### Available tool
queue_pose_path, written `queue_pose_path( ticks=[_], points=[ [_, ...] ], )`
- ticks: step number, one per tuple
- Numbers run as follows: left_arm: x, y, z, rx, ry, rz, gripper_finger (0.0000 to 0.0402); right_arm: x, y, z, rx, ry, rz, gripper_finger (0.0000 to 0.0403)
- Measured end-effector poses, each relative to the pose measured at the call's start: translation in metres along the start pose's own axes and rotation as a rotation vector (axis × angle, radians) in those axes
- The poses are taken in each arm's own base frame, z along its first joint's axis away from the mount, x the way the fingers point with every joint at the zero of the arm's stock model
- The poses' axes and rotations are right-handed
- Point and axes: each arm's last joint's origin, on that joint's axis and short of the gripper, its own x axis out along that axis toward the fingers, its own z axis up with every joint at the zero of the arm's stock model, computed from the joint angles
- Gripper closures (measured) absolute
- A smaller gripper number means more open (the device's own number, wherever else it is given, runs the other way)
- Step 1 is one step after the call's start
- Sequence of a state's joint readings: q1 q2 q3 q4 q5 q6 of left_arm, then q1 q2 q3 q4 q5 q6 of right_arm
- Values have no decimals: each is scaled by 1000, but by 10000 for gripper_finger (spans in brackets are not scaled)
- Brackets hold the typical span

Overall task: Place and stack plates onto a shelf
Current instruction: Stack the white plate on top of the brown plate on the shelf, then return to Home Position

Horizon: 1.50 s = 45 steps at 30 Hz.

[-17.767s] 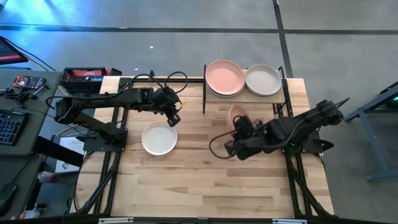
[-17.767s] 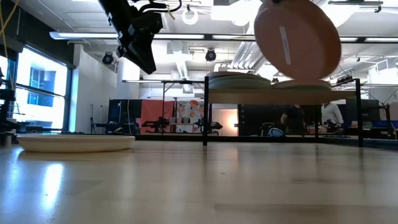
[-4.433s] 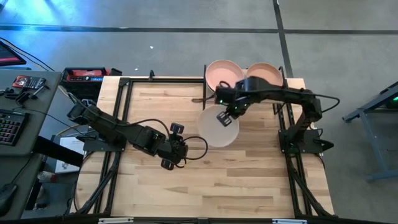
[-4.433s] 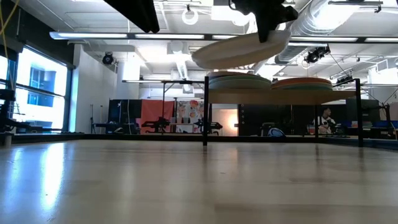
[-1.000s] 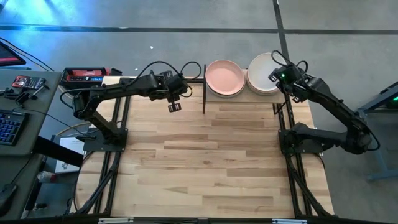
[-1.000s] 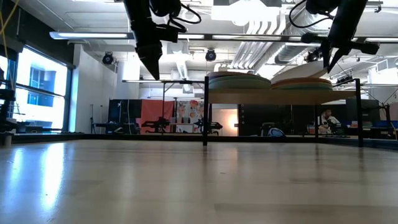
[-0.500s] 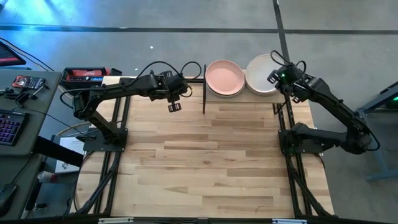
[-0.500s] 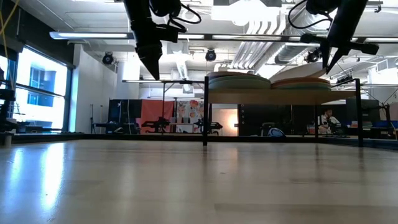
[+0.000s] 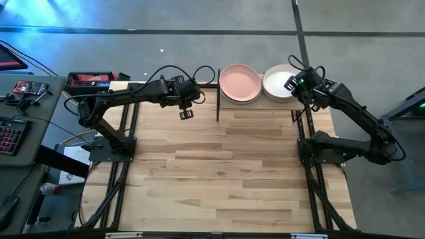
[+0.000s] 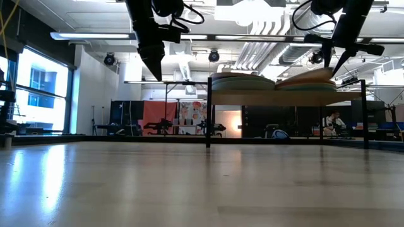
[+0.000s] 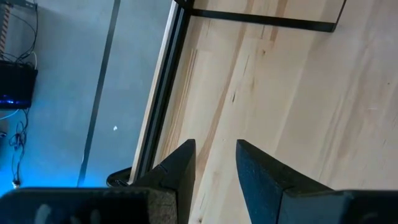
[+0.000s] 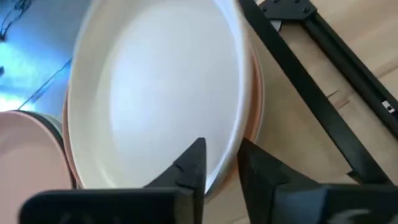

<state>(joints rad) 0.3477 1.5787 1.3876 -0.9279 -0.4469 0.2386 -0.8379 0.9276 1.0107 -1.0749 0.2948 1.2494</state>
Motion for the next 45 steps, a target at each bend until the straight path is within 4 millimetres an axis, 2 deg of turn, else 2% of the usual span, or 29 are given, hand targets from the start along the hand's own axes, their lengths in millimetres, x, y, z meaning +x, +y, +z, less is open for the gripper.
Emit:
queue_pose_path(
  ticks=[7,14,23,32,38,45],
  points=[
    [0,0,0,0,0,0,296,-4,2,0,3,59,32,302],
    [0,0,0,0,-1,0,296,-14,1,1,-6,123,18,301],
    [0,0,1,-2,-5,1,296,-16,-4,-3,-16,218,-12,302],
    [0,0,0,-5,-5,1,296,-17,12,-2,-94,304,204,303],
    [0,0,1,-31,-9,-14,296,-9,22,3,-135,181,201,303],
    [0,-3,2,-93,-32,-99,296,15,33,-1,-242,197,114,303]
  ],
)
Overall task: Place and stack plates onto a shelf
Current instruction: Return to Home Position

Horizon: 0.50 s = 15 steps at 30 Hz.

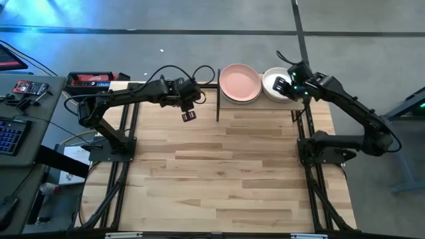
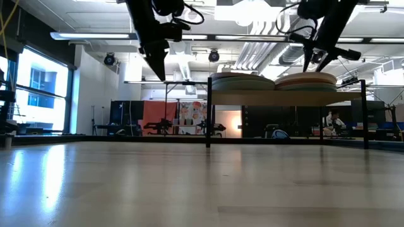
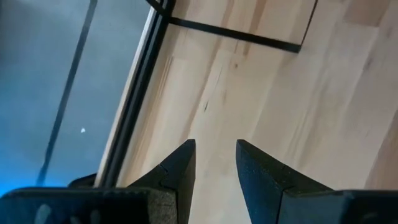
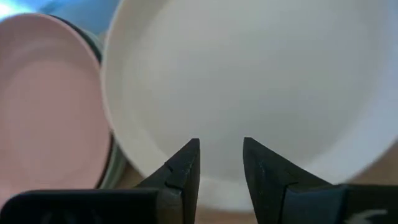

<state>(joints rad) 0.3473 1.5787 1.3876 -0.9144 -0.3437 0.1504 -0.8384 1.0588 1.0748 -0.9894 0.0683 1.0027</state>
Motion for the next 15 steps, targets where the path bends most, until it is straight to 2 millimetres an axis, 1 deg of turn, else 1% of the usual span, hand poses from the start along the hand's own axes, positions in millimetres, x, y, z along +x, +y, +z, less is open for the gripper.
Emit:
queue_pose_path(
  ticks=[5,9,15],
  points=[
    [0,0,0,-45,0,0,296,14,0,6,-24,23,-60,303],
    [0,0,0,-71,0,0,296,22,-2,10,-38,49,-88,303],
    [0,0,0,-123,0,-1,296,22,-2,13,-62,58,-57,303]
  ],
)
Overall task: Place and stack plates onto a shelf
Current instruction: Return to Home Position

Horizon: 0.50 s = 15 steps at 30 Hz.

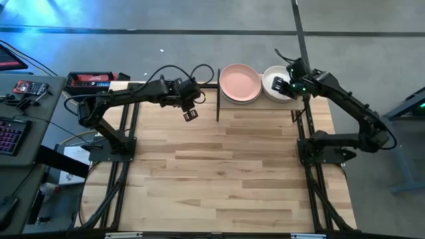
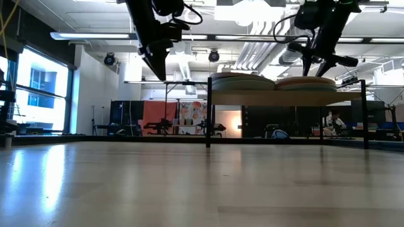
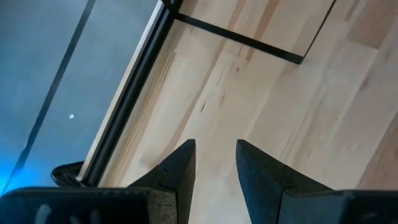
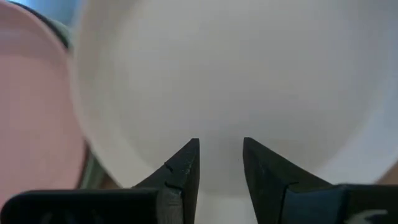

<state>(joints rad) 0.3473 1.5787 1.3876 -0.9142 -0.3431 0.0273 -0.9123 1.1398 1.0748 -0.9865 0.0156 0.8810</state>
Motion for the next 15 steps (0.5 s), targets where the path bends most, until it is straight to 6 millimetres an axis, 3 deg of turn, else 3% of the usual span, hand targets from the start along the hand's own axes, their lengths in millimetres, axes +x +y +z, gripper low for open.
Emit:
queue_pose_path(
  ticks=[7,15],
  points=[
    [0,0,0,-37,0,0,296,-20,14,8,-67,-99,99,303],
    [0,0,0,-53,0,0,296,-34,59,7,-236,-288,419,303]
  ],
)
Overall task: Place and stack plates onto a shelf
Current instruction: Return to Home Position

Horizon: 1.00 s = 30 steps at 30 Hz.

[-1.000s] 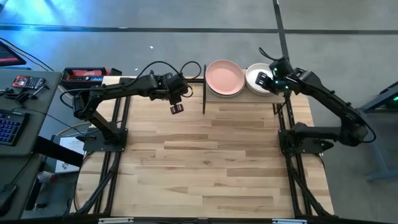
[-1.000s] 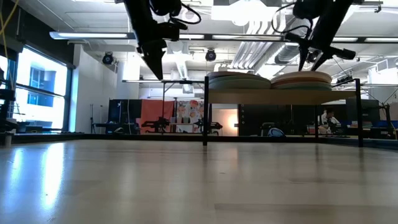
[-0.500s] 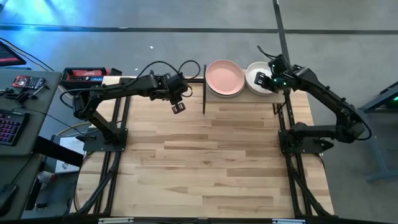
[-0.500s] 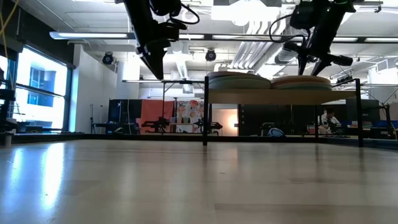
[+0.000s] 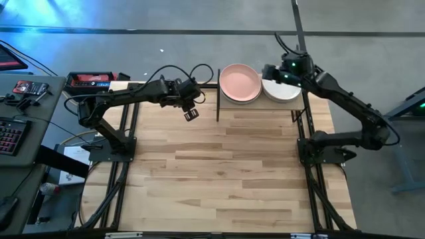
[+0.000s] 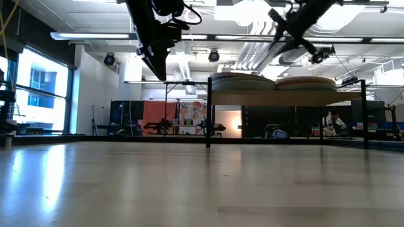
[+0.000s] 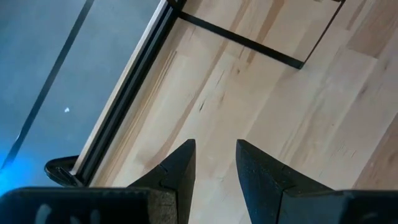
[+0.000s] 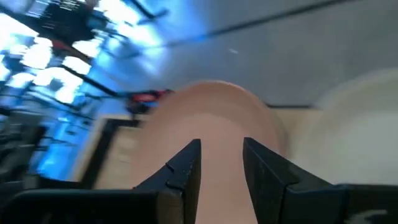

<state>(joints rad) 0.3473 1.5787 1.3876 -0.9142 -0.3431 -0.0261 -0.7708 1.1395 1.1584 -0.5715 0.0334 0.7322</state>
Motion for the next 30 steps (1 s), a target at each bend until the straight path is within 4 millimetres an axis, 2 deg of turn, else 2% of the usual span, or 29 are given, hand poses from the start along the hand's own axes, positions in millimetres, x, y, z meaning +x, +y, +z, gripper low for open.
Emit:
queue_pose_path(
  ticks=[5,13,21,24,30],
  points=[
    [0,0,0,-9,0,0,296,16,22,-4,-65,-33,123,303],
    [0,0,0,-52,0,0,296,65,42,-20,-105,12,215,303],
    [0,0,0,-58,1,-1,296,105,49,-33,-87,84,305,303],
    [0,0,0,-77,1,-1,296,113,48,-38,-70,121,298,303],
    [0,0,0,-81,1,-1,296,118,50,-46,-59,148,295,303]
  ],
)
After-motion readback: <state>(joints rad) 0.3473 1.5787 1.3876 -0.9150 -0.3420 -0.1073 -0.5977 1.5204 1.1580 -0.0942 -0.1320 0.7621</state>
